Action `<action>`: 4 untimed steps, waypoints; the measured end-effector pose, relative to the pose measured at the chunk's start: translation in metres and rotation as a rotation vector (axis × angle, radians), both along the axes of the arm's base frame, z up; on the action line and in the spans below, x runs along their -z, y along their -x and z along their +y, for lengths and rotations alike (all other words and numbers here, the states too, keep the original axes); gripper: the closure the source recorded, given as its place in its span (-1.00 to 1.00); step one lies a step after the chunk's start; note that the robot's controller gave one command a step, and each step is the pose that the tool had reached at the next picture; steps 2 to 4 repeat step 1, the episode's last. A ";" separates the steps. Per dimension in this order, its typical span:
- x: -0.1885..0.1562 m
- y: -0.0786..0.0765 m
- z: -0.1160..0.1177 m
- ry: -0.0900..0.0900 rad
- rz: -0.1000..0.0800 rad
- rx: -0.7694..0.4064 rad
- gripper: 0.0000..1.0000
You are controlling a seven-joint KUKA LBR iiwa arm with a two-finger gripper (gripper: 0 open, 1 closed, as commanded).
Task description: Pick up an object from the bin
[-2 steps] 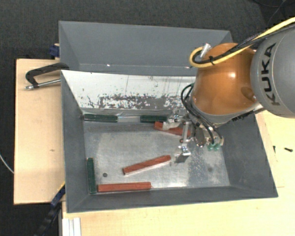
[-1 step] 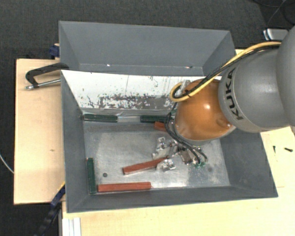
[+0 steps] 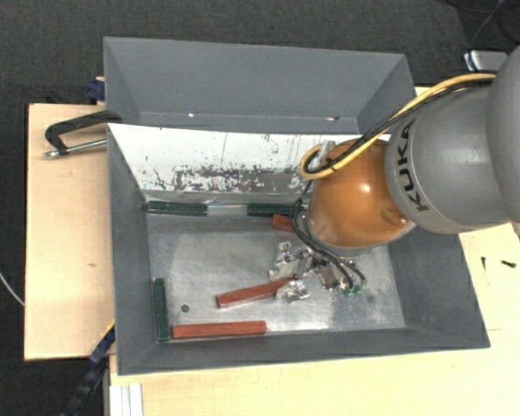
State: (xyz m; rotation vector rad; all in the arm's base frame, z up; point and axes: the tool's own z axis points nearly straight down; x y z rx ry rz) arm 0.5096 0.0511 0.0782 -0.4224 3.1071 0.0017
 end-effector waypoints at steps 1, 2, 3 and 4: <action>-0.172 -0.034 0.002 0.000 -0.005 0.002 1.00; -0.172 -0.034 0.002 0.000 -0.005 0.002 1.00; -0.172 -0.034 0.002 0.000 -0.005 0.002 1.00; -0.172 -0.034 0.002 0.000 -0.005 0.002 1.00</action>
Offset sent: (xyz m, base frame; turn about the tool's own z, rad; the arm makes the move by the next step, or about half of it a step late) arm 0.0000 0.0000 0.0000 0.0000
